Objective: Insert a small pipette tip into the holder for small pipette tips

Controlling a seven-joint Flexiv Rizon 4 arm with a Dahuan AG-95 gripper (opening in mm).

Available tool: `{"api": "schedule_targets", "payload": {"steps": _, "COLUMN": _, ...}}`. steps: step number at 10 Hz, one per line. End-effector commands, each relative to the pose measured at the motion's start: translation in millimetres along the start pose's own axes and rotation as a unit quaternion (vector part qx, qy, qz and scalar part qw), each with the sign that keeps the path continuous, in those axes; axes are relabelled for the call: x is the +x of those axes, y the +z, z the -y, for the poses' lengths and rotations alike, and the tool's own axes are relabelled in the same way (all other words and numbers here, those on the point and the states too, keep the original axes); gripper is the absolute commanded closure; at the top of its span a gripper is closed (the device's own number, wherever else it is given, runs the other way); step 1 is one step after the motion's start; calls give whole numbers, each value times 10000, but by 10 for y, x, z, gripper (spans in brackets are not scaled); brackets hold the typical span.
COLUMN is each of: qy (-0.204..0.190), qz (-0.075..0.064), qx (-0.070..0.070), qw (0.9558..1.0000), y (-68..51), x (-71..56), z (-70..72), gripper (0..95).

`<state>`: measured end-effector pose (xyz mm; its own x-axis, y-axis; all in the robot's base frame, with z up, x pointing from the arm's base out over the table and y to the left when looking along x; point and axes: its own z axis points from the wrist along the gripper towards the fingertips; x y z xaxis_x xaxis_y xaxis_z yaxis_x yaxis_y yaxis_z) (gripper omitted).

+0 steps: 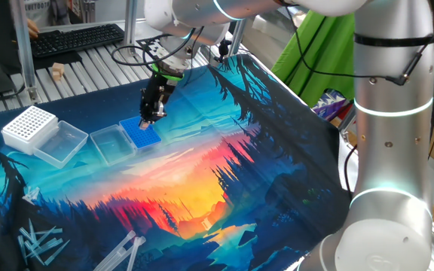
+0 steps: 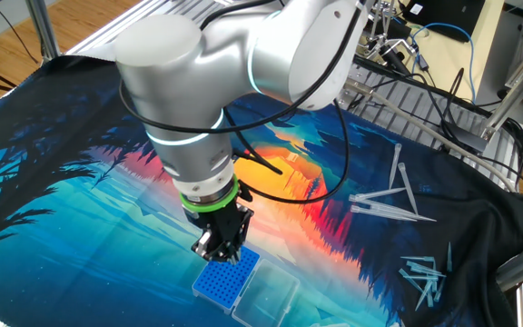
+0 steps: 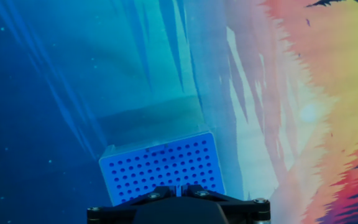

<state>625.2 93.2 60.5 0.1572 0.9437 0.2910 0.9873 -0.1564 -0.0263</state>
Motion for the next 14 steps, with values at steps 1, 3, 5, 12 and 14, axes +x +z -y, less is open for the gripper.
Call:
{"api": "schedule_targets", "payload": {"steps": 1, "qy": 113, "qz": -97, "qx": -247, "qw": 9996, "y": 5, "x": 0, "z": 10, "gripper": 950}}
{"api": "schedule_targets", "payload": {"steps": 3, "qy": 187, "qz": -153, "qx": -297, "qw": 9993, "y": 4, "x": 8, "z": 17, "gripper": 950}}
{"api": "schedule_targets", "payload": {"steps": 5, "qy": 249, "qz": -338, "qx": -314, "qw": 9986, "y": 6, "x": 11, "z": 22, "gripper": 950}}
{"api": "schedule_targets", "payload": {"steps": 12, "qy": 274, "qz": -745, "qx": -295, "qw": 9964, "y": 32, "x": 17, "z": 38, "gripper": 950}}
{"api": "schedule_targets", "payload": {"steps": 14, "qy": 242, "qz": -868, "qx": -282, "qw": 9955, "y": 36, "x": 14, "z": 37, "gripper": 950}}
